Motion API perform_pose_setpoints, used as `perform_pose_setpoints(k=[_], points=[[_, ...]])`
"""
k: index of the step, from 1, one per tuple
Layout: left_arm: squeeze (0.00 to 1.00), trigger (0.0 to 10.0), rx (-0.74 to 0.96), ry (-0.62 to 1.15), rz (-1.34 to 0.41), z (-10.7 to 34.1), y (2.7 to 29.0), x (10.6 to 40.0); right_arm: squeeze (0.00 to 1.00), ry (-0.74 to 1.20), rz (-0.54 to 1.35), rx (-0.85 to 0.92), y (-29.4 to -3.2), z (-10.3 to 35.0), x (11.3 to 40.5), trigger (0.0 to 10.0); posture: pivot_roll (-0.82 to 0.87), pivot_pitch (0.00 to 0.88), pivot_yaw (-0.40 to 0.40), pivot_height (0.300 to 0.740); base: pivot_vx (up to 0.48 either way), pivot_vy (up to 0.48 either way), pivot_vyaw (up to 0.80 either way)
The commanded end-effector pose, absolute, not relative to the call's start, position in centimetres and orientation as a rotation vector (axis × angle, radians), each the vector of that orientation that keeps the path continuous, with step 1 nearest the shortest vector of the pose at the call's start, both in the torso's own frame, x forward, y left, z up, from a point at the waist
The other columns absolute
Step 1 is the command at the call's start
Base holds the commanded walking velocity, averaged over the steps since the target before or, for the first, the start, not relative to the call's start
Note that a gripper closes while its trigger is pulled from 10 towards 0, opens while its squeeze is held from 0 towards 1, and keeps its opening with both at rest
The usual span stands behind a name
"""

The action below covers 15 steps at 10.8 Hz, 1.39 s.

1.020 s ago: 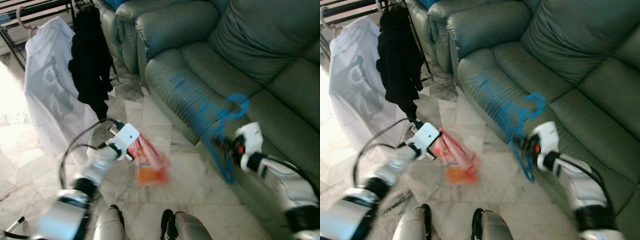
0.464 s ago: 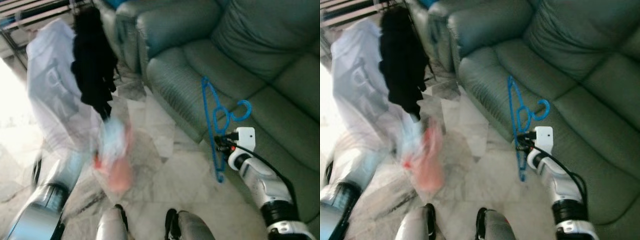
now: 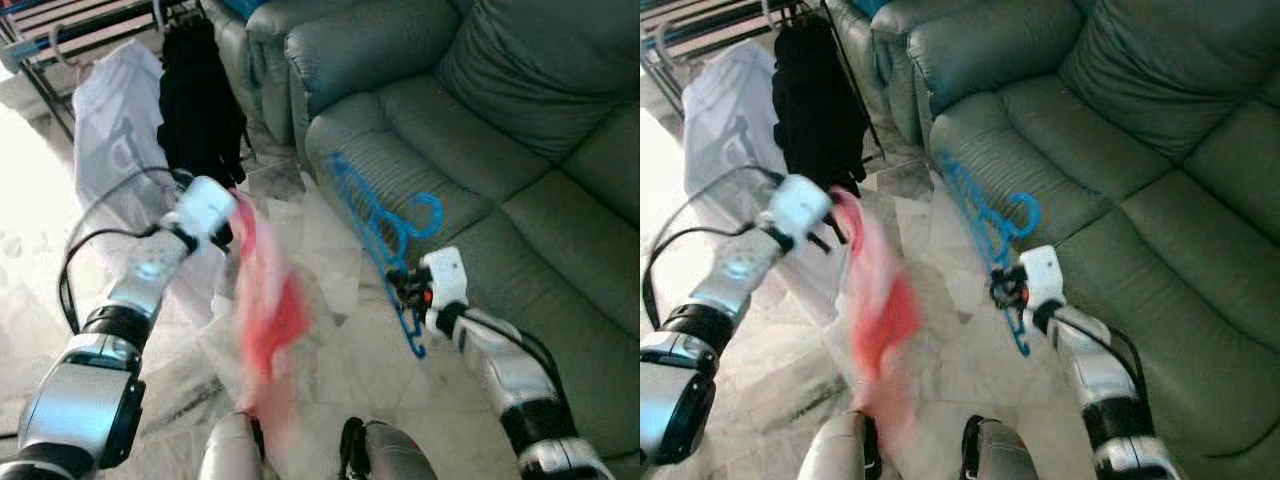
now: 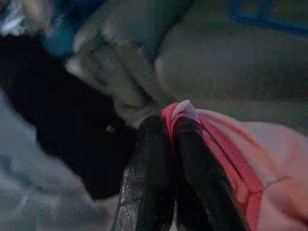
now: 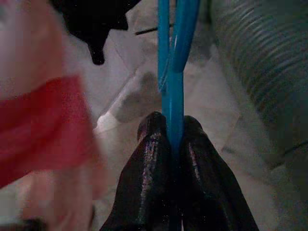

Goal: Hang hanger

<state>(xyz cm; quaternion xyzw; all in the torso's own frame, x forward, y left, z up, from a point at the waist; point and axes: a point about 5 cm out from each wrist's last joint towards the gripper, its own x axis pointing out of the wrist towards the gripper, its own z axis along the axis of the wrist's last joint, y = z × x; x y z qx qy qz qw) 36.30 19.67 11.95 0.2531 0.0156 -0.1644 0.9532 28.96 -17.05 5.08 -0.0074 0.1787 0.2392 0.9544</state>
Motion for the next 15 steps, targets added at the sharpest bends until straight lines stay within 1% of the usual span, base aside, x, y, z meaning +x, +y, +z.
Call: perform_pose_setpoints(k=[1,2,3,4,5,6,7,8,10,11,12,13,14,15], points=[[0.0,10.0,0.432,0.082,-0.238,10.5,20.9,35.5,0.0,0.327,0.469,0.039,-17.2,5.4,28.6,10.0,-0.04,0.148,0.022,0.74,0.0,0.0,0.0],[0.0,10.0,0.32,0.097,-0.127,9.1,21.9,34.5,0.0,0.26,0.368,0.072,-18.0,5.4,28.3,10.0,-0.04,0.134,0.021,0.74,0.0,0.0,0.0],[0.0,10.0,0.258,0.112,-0.077,7.7,22.4,33.3,0.0,0.212,0.285,0.108,-18.5,5.5,28.2,10.0,-0.04,0.113,0.006,0.74,0.0,0.0,0.0],[0.0,10.0,0.229,0.127,-0.037,6.7,22.7,32.4,0.0,0.2,0.203,0.159,-18.9,5.5,28.1,10.0,-0.03,0.106,-0.002,0.74,0.0,0.0,0.0],[0.0,10.0,0.216,0.147,-0.009,5.8,22.7,31.6,0.0,0.189,0.151,0.132,-19.5,5.3,27.8,10.0,-0.03,0.111,-0.011,0.74,0.0,0.0,0.0],[0.0,10.0,0.199,0.141,0.017,5.6,22.7,31.3,0.0,0.193,0.154,0.116,-19.5,4.8,27.4,10.0,-0.03,0.111,-0.013,0.74,0.0,0.0,0.0],[0.0,10.0,0.17,0.129,0.039,5.4,22.7,30.8,0.0,0.205,0.13,0.149,-19.6,4.4,27.0,10.0,-0.03,0.111,-0.018,0.74,0.0,0.0,0.0],[0.0,10.0,0.139,0.132,0.047,4.6,22.8,29.9,0.0,0.225,0.139,0.095,-19.5,3.6,26.3,10.0,-0.04,0.105,-0.036,0.74,0.0,0.0,0.0],[0.0,10.0,0.123,0.136,0.055,3.7,23.1,28.3,0.0,0.213,0.156,0.072,-19.3,3.6,25.6,10.0,-0.03,0.09,-0.07,0.74,0.0,0.0,0.0],[0.0,10.0,0.132,0.11,0.053,3.8,23.2,27.5,0.0,0.185,0.151,0.046,-19.7,4.2,25.4,10.0,-0.02,0.081,-0.082,0.74,0.0,0.0,0.0],[0.0,10.0,0.103,0.073,0.065,4.1,23.4,26.4,0.0,0.152,0.16,0.03,-20.0,4.9,24.9,10.0,-0.02,0.082,-0.083,0.74,0.0,0.0,0.0],[0.0,10.0,0.107,0.045,0.05,4.4,23.1,25.2,0.0,0.117,0.201,-0.029,-19.9,5.7,23.9,10.0,-0.02,0.089,-0.081,0.74,0.0,0.0,0.0],[0.0,10.0,0.102,0.011,0.024,5.2,22.4,24.7,0.0,0.048,0.218,-0.027,-19.5,7.5,23.6,10.0,-0.03,0.098,-0.076,0.74,0.0,0.0,0.0],[0.0,10.0,0.106,-0.008,0.003,5.7,21.8,24.8,0.0,0.013,0.227,-0.038,-19.1,8.4,23.8,10.0,-0.04,0.088,-0.074,0.74,0.0,0.0,0.0]])
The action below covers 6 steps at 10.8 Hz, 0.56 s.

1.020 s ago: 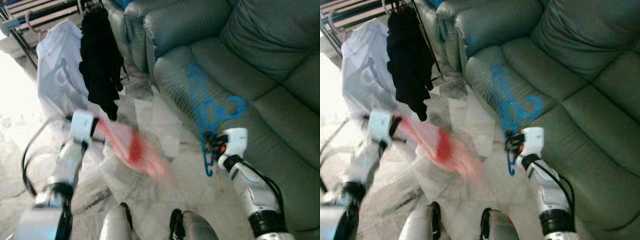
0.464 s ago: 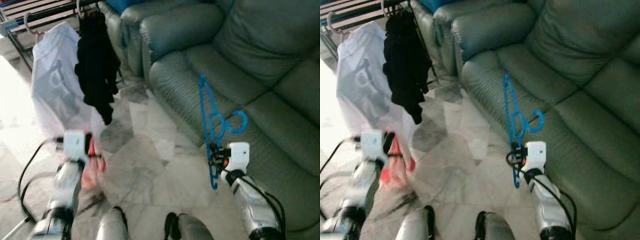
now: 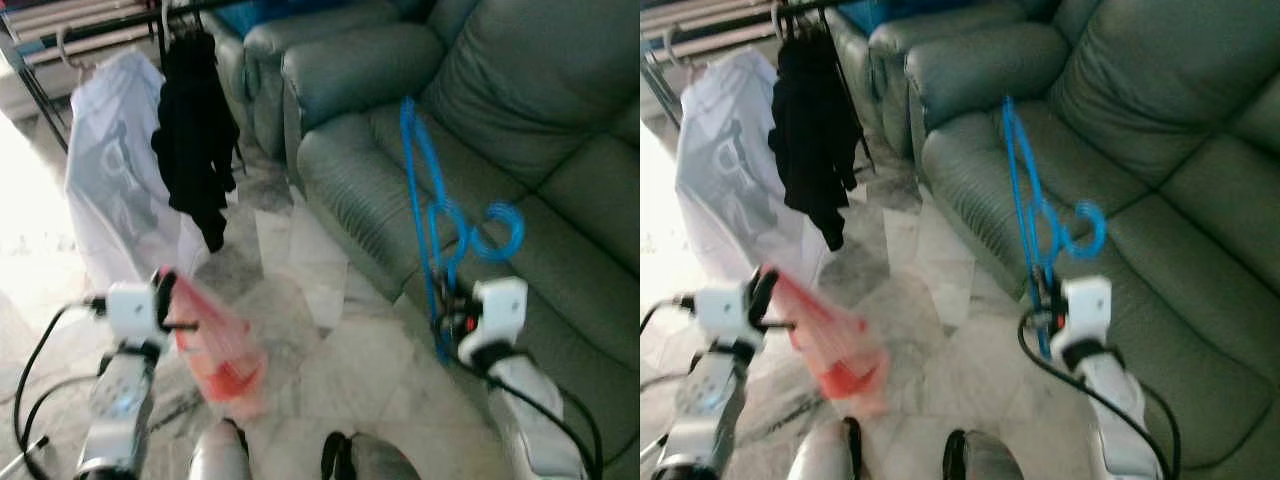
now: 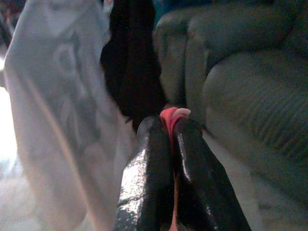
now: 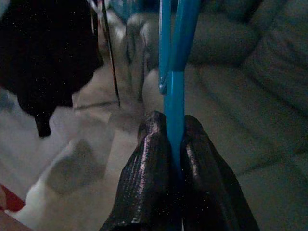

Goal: Hang hanger

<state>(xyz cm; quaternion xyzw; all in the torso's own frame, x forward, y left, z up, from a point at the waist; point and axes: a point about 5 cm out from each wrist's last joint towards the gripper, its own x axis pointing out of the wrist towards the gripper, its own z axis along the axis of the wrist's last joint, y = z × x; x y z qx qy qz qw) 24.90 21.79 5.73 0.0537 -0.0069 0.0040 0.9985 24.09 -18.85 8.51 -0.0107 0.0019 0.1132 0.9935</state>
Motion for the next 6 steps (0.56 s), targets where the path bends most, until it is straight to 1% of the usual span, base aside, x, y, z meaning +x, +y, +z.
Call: perform_pose_setpoints(k=[1,2,3,4,5,6], points=[[0.0,10.0,0.116,-0.03,-0.015,6.3,21.3,25.2,0.0,-0.006,0.226,-0.023,-18.6,9.0,24.3,10.0,-0.04,0.065,-0.072,0.74,0.0,0.0,0.0],[0.0,10.0,0.113,-0.033,-0.047,6.7,20.8,25.8,0.0,-0.002,0.229,-0.024,-18.2,8.9,24.8,10.0,-0.03,0.024,-0.072,0.74,0.0,0.0,0.0],[0.0,10.0,0.109,-0.023,-0.098,6.9,20.3,26.5,0.0,0.011,0.245,-0.026,-18.1,8.8,25.2,10.0,-0.03,0.01,-0.074,0.74,0.0,0.0,0.0],[0.0,10.0,0.14,-0.025,-0.177,7.4,19.6,27.1,0.0,0.049,0.276,-0.058,-18.1,8.4,25.5,10.0,-0.03,0.013,-0.073,0.74,0.0,0.0,0.0],[0.0,10.0,0.151,0.002,-0.133,8.0,19.7,28.4,0.0,0.202,0.331,-0.098,-18.3,6.5,25.4,10.0,-0.04,0.022,-0.065,0.74,0.0,0.0,0.0],[0.0,10.0,0.161,0.012,-0.123,8.5,19.1,29.5,0.0,0.359,0.423,-0.136,-18.1,4.5,24.8,10.0,-0.04,0.03,-0.057,0.74,0.0,0.0,0.0]])
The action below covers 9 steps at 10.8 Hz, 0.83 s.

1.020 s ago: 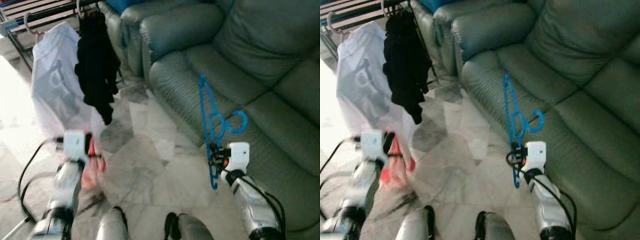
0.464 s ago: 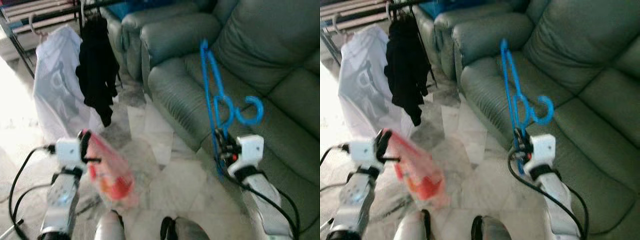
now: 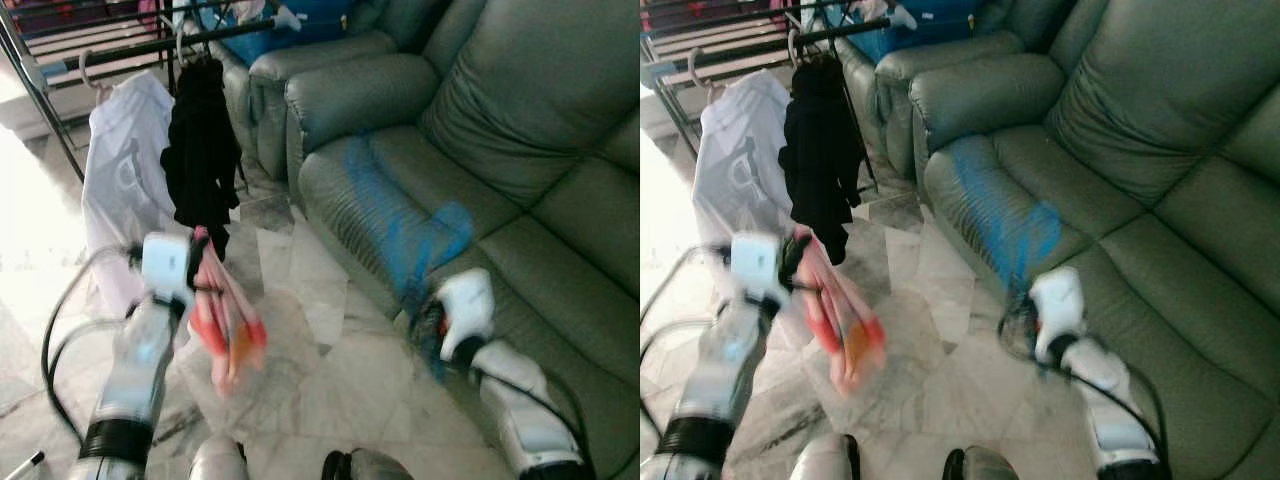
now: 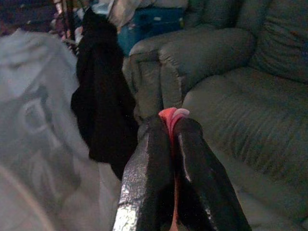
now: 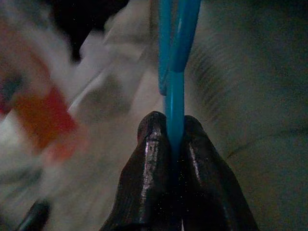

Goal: Hang hanger

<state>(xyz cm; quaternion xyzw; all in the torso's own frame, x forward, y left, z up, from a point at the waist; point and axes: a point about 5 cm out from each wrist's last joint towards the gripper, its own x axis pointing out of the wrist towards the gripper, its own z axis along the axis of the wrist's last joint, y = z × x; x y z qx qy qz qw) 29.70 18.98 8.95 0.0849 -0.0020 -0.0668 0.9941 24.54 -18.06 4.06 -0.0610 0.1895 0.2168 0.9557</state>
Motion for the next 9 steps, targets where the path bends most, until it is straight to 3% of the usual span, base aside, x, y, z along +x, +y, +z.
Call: perform_pose_setpoints(k=[1,4,6,7,8,9], points=[[0.0,10.0,0.214,0.006,-0.191,9.0,17.6,30.2,0.0,0.435,0.527,-0.171,-17.6,3.6,24.3,10.0,-0.05,0.037,-0.051,0.74,0.0,0.0,0.0],[0.0,10.0,0.276,-0.065,-0.322,10.1,15.8,30.8,0.0,0.5,0.629,-0.146,-16.3,3.0,24.0,10.0,-0.05,0.045,-0.04,0.74,0.0,0.0,0.0],[0.0,10.0,0.289,-0.111,-0.276,11.3,15.6,31.4,0.0,0.548,0.75,-0.143,-15.6,2.8,22.8,10.0,-0.05,0.049,-0.038,0.74,0.0,0.0,0.0],[0.0,10.0,0.218,-0.104,-0.221,11.9,16.4,32.3,0.0,0.577,0.811,-0.164,-15.6,2.7,22.4,10.0,-0.04,0.053,-0.037,0.74,0.0,0.0,0.0],[0.0,10.0,0.263,-0.103,-0.377,11.7,16.1,31.9,0.0,0.581,0.805,-0.173,-15.8,2.6,22.5,10.0,-0.05,0.054,-0.037,0.74,0.0,0.0,0.0],[0.0,10.0,0.621,0.003,-0.666,9.3,16.2,30.6,0.0,0.584,0.789,-0.186,-16.2,2.7,22.8,10.0,-0.04,0.057,-0.039,0.74,0.0,0.0,0.0]])
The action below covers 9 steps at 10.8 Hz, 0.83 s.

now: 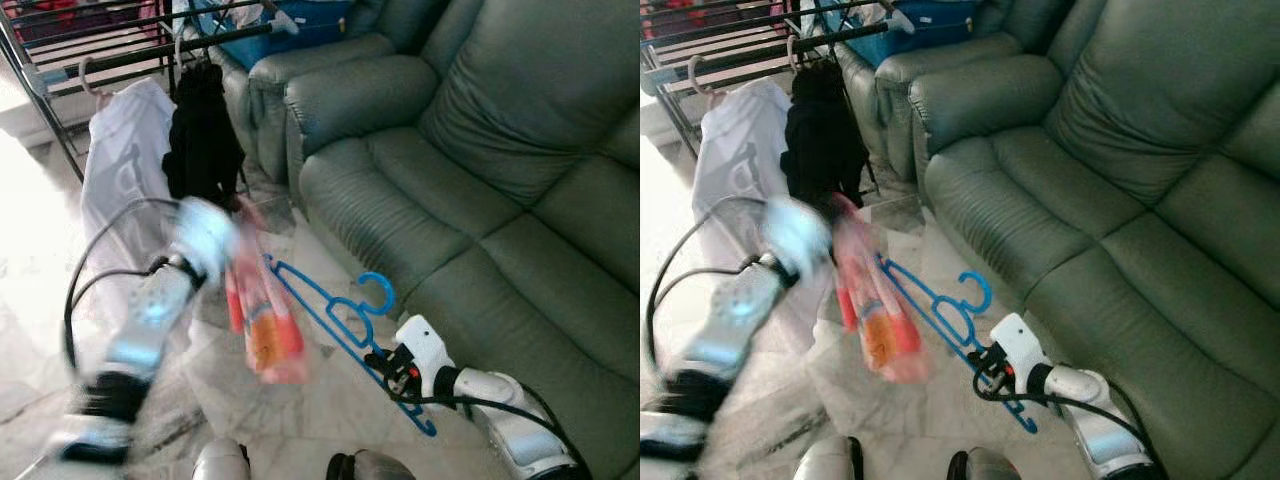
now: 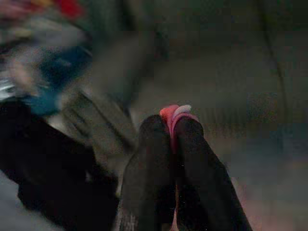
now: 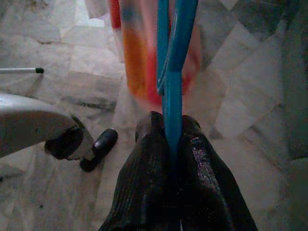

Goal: Hang hanger

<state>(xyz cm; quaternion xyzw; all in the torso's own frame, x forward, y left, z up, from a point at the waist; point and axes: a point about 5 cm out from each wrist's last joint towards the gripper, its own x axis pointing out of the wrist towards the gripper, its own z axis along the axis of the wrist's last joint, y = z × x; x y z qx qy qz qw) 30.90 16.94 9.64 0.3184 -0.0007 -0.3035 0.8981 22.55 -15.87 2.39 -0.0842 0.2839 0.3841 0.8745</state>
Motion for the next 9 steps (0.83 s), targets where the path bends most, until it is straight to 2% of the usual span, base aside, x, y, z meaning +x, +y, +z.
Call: perform_pose_setpoints(k=[1,2,4,7,9], points=[[0.0,10.0,0.905,0.103,-0.682,7.7,18.1,30.8,0.0,0.591,0.787,-0.195,-16.4,2.7,22.9,10.0,-0.04,0.058,-0.036,0.74,0.0,0.0,0.0],[0.0,10.0,0.868,0.123,-0.615,8.2,19.2,31.4,0.0,0.603,0.781,-0.207,-16.6,2.6,22.7,10.0,-0.05,0.06,-0.034,0.74,0.0,0.0,0.0],[0.0,10.0,0.882,0.078,-0.524,9.5,19.6,32.6,0.0,0.629,0.817,-0.201,-16.6,2.3,22.1,10.0,-0.05,0.064,-0.029,0.74,0.0,0.0,0.0],[0.0,10.0,0.828,-0.022,-0.472,11.1,19.0,33.8,0.0,0.658,0.833,-0.216,-17.2,2.1,21.9,10.0,-0.05,0.071,-0.028,0.74,0.0,0.0,0.0],[0.0,10.0,0.85,-0.056,-0.463,11.6,19.0,34.0,0.0,0.653,0.851,-0.208,-17.3,2.5,21.9,10.0,-0.05,0.091,-0.025,0.74,0.0,0.0,0.0]])
